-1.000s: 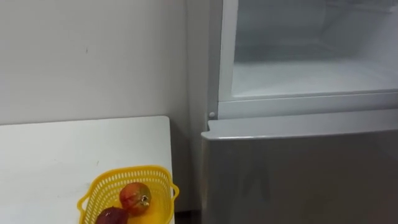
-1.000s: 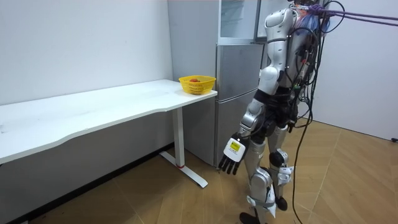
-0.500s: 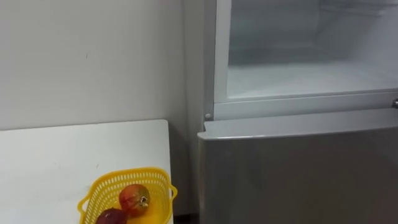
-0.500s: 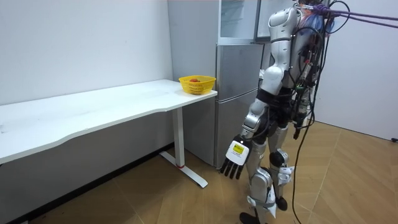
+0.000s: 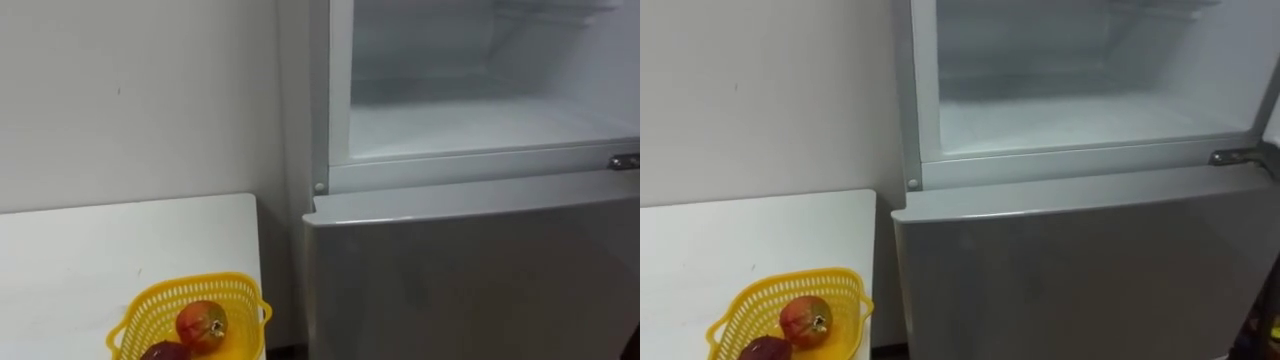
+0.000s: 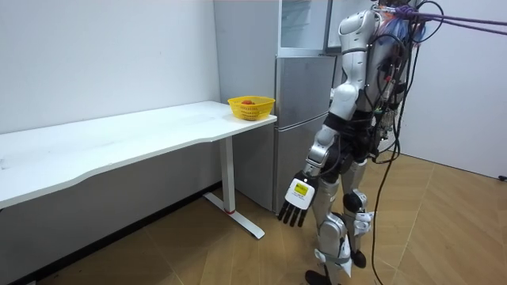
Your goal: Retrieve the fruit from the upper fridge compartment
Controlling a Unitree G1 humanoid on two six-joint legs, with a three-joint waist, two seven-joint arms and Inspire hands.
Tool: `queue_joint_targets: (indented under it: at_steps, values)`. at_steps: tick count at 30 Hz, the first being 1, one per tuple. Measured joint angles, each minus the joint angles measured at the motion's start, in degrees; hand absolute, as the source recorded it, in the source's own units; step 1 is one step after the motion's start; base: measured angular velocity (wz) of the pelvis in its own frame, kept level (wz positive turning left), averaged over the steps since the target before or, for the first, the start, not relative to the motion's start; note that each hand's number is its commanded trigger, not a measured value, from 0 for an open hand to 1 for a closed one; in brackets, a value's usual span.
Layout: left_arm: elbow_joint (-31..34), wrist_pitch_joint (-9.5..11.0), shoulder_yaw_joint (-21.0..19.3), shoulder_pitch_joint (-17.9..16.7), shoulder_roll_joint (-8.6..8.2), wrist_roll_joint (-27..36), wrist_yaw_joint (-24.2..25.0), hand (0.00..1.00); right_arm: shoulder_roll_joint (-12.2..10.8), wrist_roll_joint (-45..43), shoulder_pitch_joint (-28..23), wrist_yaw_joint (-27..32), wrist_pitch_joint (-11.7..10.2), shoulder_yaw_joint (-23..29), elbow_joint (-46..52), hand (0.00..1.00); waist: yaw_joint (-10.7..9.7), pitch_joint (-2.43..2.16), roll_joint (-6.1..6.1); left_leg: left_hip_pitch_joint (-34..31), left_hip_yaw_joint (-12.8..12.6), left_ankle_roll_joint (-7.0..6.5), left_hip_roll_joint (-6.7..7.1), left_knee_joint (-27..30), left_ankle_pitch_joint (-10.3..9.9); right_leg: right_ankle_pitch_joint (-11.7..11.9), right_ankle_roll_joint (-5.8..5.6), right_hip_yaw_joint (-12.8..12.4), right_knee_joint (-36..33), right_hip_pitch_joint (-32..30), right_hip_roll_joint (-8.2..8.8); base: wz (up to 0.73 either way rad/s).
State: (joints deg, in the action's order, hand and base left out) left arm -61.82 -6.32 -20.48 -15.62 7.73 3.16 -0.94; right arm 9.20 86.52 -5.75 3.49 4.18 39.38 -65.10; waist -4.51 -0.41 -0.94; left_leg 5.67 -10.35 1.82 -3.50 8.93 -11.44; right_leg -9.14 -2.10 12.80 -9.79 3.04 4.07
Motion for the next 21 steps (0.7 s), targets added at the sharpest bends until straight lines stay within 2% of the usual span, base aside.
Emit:
queue_joint_targets:
  at_steps: [4, 9, 12, 21]
  values:
    - [1.46, 0.08, -0.13, -0.2, 0.06, -0.25, -0.07, 0.0, 0.08, 1.17, 0.26, 1.66, -1.72, 0.6, 8.52, 0.0, -0.14, 0.0, -0.39, -0.01, -0.47, 0.0, -0.02, 0.0, 0.0, -0.11, -0.04, -0.32, -0.21, -0.21, 0.03, -0.03]
    - [1.71, 0.4, -0.8, -0.28, 0.03, -0.23, -0.07, 0.0, 0.72, 3.6, 0.37, 3.27, -4.59, 0.81, 24.3, 0.0, -0.49, 0.0, -0.68, -0.47, -0.59, 0.0, 0.0, 0.07, 0.0, -0.34, -0.02, -0.58, -0.92, -1.06, 0.09, -0.03]
    - [2.25, 0.5, -0.79, -0.33, 0.0, -0.55, 0.03, 0.0, 1.48, 3.7, 0.8, 2.55, -5.8, 0.77, 27.68, 0.0, -0.45, 0.04, -0.89, -1.03, -0.59, 0.0, -0.01, 0.39, -0.01, -0.33, -0.02, -0.21, -0.84, -1.15, 0.16, 0.05]
    - [5.76, 1.14, -0.76, -1.82, -0.05, -1.39, 0.52, 0.0, 1.64, 3.04, 0.68, -0.73, -6.46, 0.45, 37.85, 0.0, -0.42, 0.0, -0.3, -1.31, -0.78, 0.0, -0.01, 0.37, -0.01, -0.33, -0.03, -0.07, -1.02, -1.07, 0.17, 0.01]
